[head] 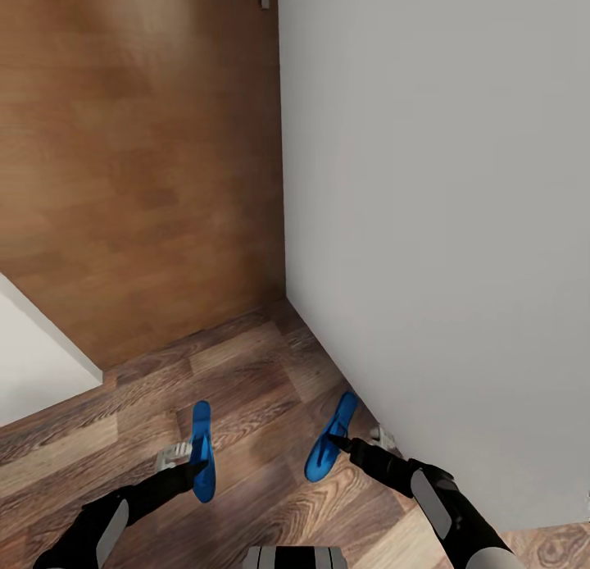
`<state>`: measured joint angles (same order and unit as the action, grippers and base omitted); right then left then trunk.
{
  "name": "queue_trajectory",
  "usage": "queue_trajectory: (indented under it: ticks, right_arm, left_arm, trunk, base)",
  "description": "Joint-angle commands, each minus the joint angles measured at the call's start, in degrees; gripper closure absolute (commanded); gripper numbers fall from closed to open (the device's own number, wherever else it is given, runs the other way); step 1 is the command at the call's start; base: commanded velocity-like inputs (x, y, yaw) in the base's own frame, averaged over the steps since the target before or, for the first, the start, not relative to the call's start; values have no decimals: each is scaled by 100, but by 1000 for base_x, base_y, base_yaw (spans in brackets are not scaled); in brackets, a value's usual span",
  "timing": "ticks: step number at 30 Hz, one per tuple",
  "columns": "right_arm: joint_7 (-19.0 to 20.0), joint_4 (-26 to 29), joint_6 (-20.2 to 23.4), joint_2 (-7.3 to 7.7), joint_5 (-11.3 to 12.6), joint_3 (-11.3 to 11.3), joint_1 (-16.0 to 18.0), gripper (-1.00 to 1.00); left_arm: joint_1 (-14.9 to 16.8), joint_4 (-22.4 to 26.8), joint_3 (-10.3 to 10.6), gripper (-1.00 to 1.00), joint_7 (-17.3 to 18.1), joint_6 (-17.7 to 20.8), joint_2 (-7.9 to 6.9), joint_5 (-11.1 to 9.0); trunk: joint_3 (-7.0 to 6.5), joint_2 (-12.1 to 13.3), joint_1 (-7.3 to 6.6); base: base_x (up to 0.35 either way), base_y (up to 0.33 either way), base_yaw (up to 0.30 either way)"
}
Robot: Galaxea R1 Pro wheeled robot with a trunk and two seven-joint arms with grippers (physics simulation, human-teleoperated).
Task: In the bedroom, move the book from the bed onto either nightstand, and place the two sandals side by side next to the bed.
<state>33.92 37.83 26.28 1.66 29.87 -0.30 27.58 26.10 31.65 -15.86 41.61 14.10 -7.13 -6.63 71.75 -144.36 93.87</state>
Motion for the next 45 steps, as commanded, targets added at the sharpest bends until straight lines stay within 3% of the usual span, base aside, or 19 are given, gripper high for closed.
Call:
queue_trajectory:
  ticks: [1,6,10,22,45]
  right_arm:
    - [-12,-81,46,1,11,-5,2,100]
    - [-33,-525,45,-3,-508,-9,2,100]
    - [-35,-636,40,-1,-661,-13,2,100]
    - [-31,-1156,-367,0,-710,-14,2,100]
    - [-33,-1188,-396,-2,-710,-14,2,100]
  left_arm:
    - [3,-25,-16,100,28,49,1,-32]
    - [8,-140,-17,100,117,0,-7,-32]
    - [7,-228,-20,100,308,-82,-8,-26]
    - [1,-705,-14,100,399,-562,-16,-2]
    - [1,-888,-2,100,454,-599,10,12]
  trunk:
    - [-19,0,-4]
    - [-130,7,-16]
    - [-218,12,-27]
    - [-484,28,-58]
    - [-994,59,-117]
  base:
    - [0,0,0]
    - [0,0,0]
    - [0,0,0]
    - [0,0,0]
    - [0,0,0]
